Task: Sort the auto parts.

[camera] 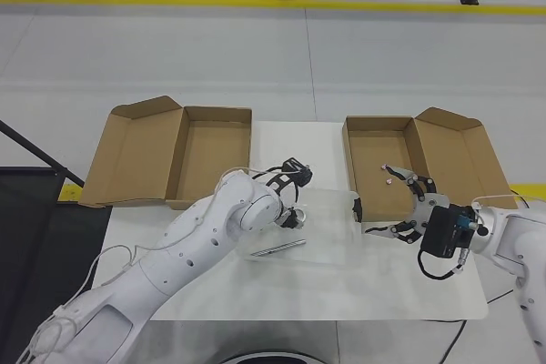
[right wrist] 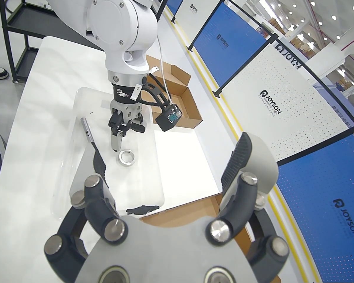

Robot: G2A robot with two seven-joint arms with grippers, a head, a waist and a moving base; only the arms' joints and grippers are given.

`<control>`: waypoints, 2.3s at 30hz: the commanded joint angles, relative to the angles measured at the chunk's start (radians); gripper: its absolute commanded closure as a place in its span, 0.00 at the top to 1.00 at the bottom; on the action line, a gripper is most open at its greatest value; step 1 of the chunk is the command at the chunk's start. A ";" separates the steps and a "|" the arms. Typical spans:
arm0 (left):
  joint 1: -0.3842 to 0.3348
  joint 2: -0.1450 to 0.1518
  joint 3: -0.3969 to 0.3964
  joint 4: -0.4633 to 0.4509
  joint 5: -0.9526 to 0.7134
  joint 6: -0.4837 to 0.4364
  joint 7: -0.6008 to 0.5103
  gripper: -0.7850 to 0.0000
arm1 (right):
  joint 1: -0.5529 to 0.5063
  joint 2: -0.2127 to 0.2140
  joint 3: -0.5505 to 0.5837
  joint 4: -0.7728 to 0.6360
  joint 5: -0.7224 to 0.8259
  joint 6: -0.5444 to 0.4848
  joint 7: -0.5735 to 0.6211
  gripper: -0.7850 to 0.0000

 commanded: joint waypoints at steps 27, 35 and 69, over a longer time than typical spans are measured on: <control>0.009 -0.047 -0.006 0.092 0.033 0.143 0.103 0.72 | 0.000 0.000 0.000 0.000 0.000 0.000 0.000 1.00; 0.001 -0.069 0.013 0.136 0.041 0.165 0.116 0.64 | 0.000 0.000 0.000 0.000 0.000 0.000 0.000 1.00; 0.032 -0.104 -0.012 0.180 0.048 0.118 0.041 0.40 | 0.000 0.000 0.000 0.000 0.000 0.000 0.000 1.00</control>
